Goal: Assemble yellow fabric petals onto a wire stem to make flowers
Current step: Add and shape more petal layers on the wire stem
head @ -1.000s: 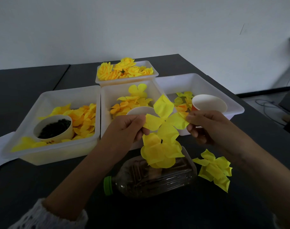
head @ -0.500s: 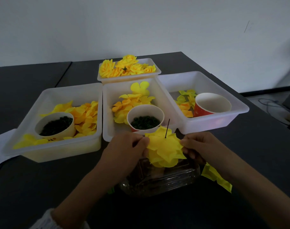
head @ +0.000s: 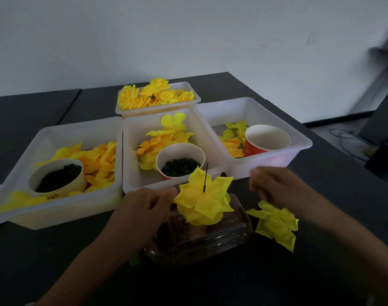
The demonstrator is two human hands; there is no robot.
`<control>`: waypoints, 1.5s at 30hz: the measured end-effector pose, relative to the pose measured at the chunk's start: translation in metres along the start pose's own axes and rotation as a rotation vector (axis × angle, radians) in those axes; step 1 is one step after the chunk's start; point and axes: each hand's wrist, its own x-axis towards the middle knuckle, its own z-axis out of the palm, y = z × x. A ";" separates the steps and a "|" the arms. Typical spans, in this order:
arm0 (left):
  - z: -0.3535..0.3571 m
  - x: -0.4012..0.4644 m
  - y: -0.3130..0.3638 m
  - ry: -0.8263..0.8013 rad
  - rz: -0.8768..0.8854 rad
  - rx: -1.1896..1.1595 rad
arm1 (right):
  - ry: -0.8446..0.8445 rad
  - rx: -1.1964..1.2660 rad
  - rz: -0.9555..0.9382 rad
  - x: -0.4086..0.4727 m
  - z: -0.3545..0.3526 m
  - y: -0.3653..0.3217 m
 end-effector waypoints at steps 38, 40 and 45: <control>-0.014 0.027 0.060 -0.106 -0.222 -0.679 | 0.006 0.036 -0.276 0.005 0.015 -0.097; -0.013 0.022 0.054 -0.088 -0.173 -0.609 | 0.020 -0.009 -0.265 0.011 0.016 -0.092; -0.008 0.015 0.046 0.003 0.052 -0.442 | 0.019 0.018 -0.196 0.014 0.017 -0.085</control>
